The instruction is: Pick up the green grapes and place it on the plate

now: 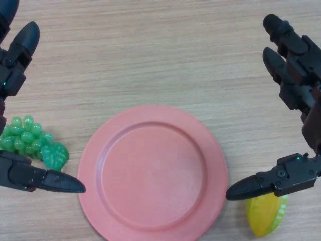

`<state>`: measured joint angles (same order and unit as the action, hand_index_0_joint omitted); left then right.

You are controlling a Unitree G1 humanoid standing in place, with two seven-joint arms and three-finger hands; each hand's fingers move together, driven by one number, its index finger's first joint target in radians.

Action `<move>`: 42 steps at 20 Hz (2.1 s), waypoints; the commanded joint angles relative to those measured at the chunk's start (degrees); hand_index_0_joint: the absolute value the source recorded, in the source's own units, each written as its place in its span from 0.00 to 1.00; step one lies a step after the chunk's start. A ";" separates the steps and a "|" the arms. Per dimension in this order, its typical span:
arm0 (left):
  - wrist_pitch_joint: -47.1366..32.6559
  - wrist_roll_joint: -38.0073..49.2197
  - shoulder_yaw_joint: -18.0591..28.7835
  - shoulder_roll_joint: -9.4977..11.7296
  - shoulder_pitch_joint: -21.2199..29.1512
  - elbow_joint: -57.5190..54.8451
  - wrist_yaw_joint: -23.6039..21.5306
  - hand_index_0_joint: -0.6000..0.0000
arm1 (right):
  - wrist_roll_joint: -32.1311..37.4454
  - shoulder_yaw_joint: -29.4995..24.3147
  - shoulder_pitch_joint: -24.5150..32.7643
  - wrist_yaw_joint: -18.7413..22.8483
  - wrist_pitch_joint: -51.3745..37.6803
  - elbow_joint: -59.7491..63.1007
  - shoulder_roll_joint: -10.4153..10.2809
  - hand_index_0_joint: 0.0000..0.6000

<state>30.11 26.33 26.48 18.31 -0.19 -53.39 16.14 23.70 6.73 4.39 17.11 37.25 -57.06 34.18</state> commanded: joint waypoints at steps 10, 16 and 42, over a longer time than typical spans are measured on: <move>-6.10 0.52 4.59 2.19 0.23 -2.09 -1.49 1.00 | -1.42 -2.90 3.84 0.23 -5.78 -2.94 -0.89 0.00; -4.63 1.17 4.09 1.73 -0.13 -4.06 -1.50 1.00 | -0.94 -2.50 4.83 0.26 -5.12 -2.94 -1.54 0.00; -18.81 -8.03 4.81 4.50 2.96 13.24 0.91 1.00 | -2.52 -3.86 3.67 -0.82 -5.96 -2.94 -2.95 0.00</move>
<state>19.34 17.40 26.34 20.32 1.64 -35.65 16.97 22.21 6.89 6.98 15.28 37.32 -57.07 30.25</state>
